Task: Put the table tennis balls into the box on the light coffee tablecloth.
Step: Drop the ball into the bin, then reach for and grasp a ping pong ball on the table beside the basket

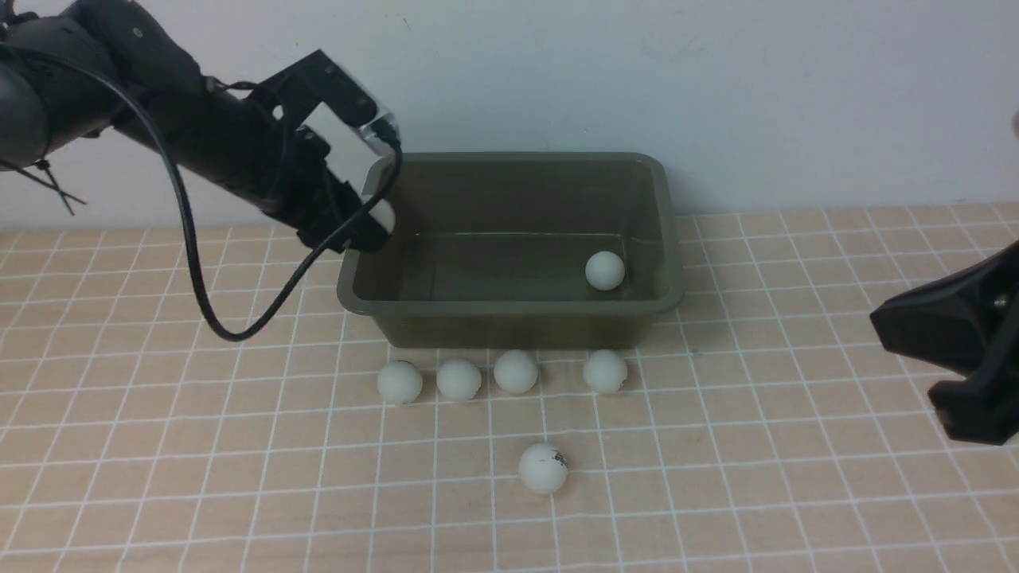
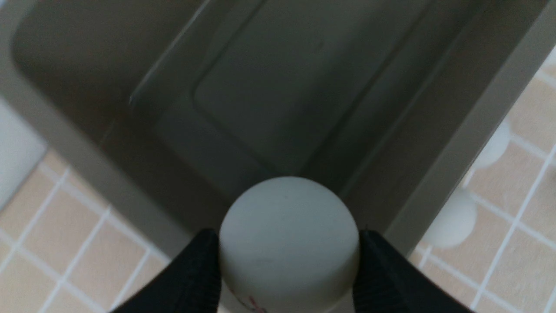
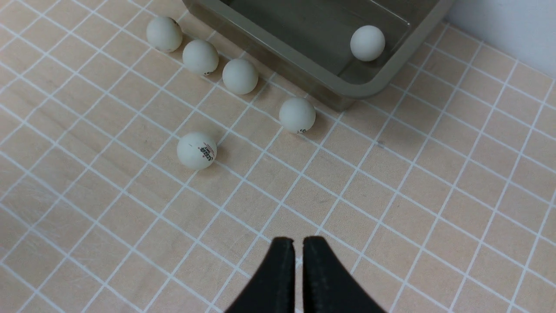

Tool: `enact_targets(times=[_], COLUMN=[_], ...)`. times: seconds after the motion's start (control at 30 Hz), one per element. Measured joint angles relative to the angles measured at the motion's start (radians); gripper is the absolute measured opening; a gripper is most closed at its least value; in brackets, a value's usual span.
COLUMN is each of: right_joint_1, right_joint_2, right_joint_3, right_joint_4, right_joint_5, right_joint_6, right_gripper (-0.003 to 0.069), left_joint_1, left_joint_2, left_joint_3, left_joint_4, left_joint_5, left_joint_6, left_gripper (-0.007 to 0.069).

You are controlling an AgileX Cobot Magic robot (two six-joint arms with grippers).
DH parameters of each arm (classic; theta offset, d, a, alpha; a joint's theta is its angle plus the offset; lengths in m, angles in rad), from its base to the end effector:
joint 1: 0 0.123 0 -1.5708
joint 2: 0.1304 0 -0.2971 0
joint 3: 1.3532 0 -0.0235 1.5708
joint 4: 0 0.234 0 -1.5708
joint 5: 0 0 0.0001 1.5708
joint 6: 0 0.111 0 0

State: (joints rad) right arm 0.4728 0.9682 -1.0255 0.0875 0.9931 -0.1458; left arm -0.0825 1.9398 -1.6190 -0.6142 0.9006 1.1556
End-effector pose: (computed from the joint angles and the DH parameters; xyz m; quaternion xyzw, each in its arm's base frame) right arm 0.1443 0.0830 0.3615 -0.2755 0.8931 0.0996 0.3413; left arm 0.4203 -0.0851 0.2674 0.4325 0.8345 -0.1282 0.3164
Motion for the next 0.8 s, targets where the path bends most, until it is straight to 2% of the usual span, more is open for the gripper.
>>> enact_targets(times=[0.07, 0.23, 0.33, 0.4, 0.47, 0.53, 0.63, 0.67, 0.73, 0.8], right_joint_1=[0.000, 0.000, 0.000, 0.000, 0.000, 0.000, 0.000, 0.000, 0.000, 0.000], right_joint_2=[0.000, 0.000, 0.000, 0.000, 0.000, 0.000, 0.000, 0.000, 0.000, 0.000], right_joint_3=[0.000, 0.000, 0.000, 0.000, 0.000, 0.000, 0.000, 0.000, 0.000, 0.000], right_joint_4=[0.000, 0.000, 0.000, 0.000, 0.000, 0.000, 0.000, 0.000, -0.004, -0.008], right_joint_5=[0.000, 0.020, 0.030, 0.040, 0.045, 0.049, 0.051, 0.051, 0.051, 0.051], right_joint_6=[0.010, 0.017, 0.018, 0.018, 0.018, 0.018, 0.018, 0.018, 0.018, 0.018], right_gripper=[0.0022, 0.0022, 0.0022, 0.0022, 0.0022, 0.0022, 0.0022, 0.0022, 0.0022, 0.0022], left_joint_1=[-0.027, -0.060, -0.060, -0.060, -0.060, -0.060, -0.060, -0.060, -0.060, -0.060], left_joint_2=[0.032, 0.140, 0.170, 0.174, 0.168, 0.156, 0.136, 0.123, 0.110, 0.102], left_joint_3=[-0.047, -0.149, -0.191, -0.235, -0.278, -0.313, -0.368, -0.400, -0.435, -0.451], left_joint_4=[-0.008, 0.072, 0.078, 0.079, 0.081, 0.099, 0.160, 0.218, 0.309, 0.383], left_joint_5=[0.002, 0.003, 0.004, 0.011, 0.039, 0.082, 0.168, 0.228, 0.300, 0.326], left_joint_6=[0.006, -0.041, -0.113, -0.198, -0.259, -0.322, -0.453, -0.564, -0.712, -0.807], left_gripper=[0.0316, 0.0319, 0.0383, 0.0493, 0.0548, 0.0570, 0.0567, 0.0546, 0.0502, 0.0456])
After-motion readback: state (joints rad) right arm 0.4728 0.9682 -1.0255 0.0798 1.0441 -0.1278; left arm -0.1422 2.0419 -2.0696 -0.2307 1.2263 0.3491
